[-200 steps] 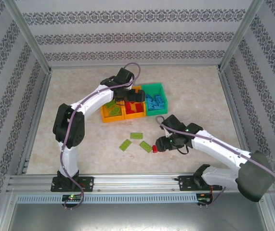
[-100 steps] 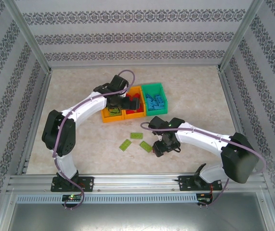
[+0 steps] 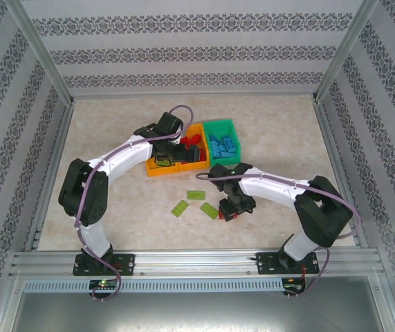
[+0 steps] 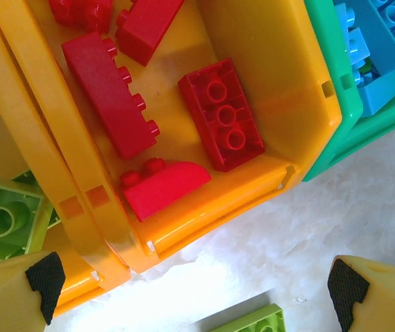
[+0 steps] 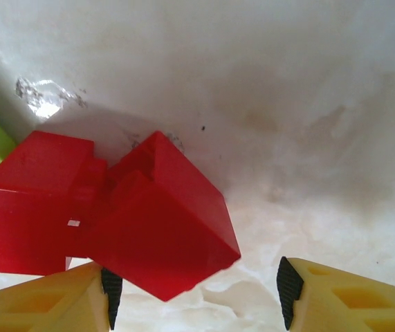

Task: Sort the legos into containers by color

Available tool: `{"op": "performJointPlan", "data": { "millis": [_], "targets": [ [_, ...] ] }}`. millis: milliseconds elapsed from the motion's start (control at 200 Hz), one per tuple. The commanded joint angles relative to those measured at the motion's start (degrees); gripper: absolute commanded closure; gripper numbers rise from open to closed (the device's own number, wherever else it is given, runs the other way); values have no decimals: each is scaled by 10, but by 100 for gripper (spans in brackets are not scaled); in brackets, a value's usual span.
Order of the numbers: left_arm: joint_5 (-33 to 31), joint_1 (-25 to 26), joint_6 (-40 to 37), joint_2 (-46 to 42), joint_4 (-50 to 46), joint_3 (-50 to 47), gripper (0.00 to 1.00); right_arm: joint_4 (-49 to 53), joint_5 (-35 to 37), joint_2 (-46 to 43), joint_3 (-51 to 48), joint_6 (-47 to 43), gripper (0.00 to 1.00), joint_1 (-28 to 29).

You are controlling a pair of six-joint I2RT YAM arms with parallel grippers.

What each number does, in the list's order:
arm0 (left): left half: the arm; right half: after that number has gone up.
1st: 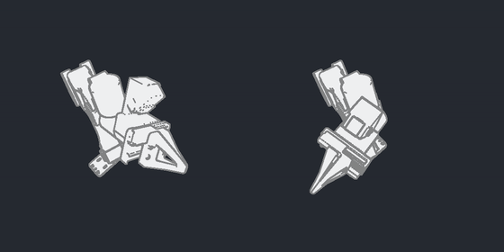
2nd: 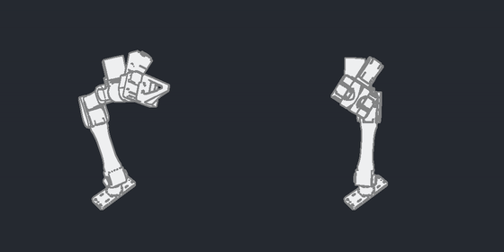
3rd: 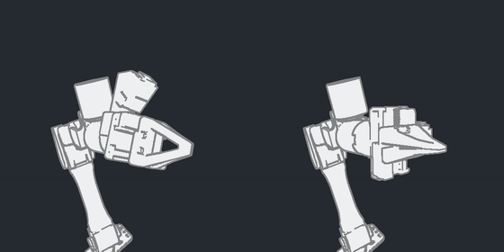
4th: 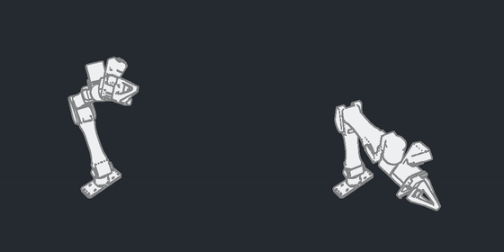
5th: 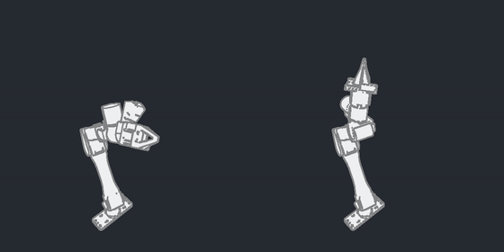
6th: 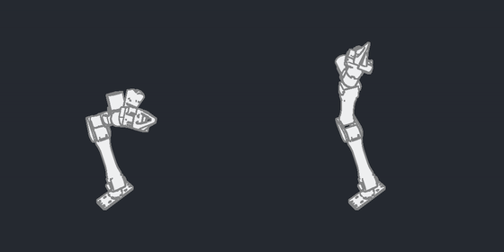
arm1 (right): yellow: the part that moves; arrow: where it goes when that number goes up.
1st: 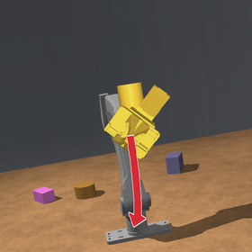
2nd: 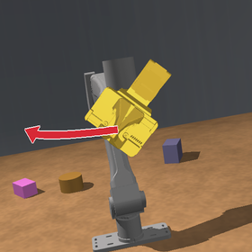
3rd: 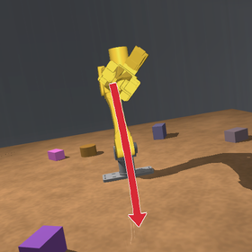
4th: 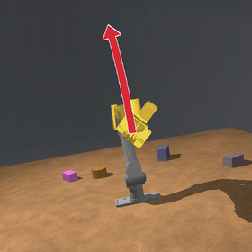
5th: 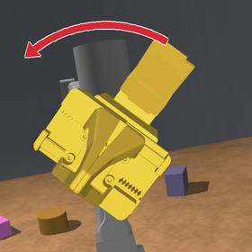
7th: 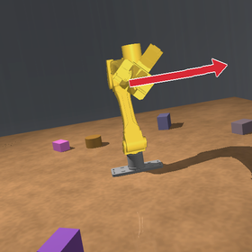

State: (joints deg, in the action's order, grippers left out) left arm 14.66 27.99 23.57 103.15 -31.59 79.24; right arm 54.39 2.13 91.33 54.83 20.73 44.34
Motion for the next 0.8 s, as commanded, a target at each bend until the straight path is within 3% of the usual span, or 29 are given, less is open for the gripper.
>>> {"op": "performJointPlan", "data": {
  "millis": [0, 410, 495, 619, 794],
  "targets": [
    [4, -10, -11, -32, 11, -15, 1, -1, 31, 31, 21, -7, 39, -16],
    [-13, -16, -5, -78, 7, -54, 0, -31, -5, 76, 25, -30, 45, -33],
    [-20, -17, -6, -87, 3, -60, 0, -36, -6, 69, 21, -25, 52, -35],
    [-32, -17, -4, -97, 0, -75, 0, -45, -6, 54, 22, -16, 70, -36],
    [-45, -17, -2, -116, -1, -111, 0, -76, -13, 8, 31, 6, 77, -50]
  ]
}}
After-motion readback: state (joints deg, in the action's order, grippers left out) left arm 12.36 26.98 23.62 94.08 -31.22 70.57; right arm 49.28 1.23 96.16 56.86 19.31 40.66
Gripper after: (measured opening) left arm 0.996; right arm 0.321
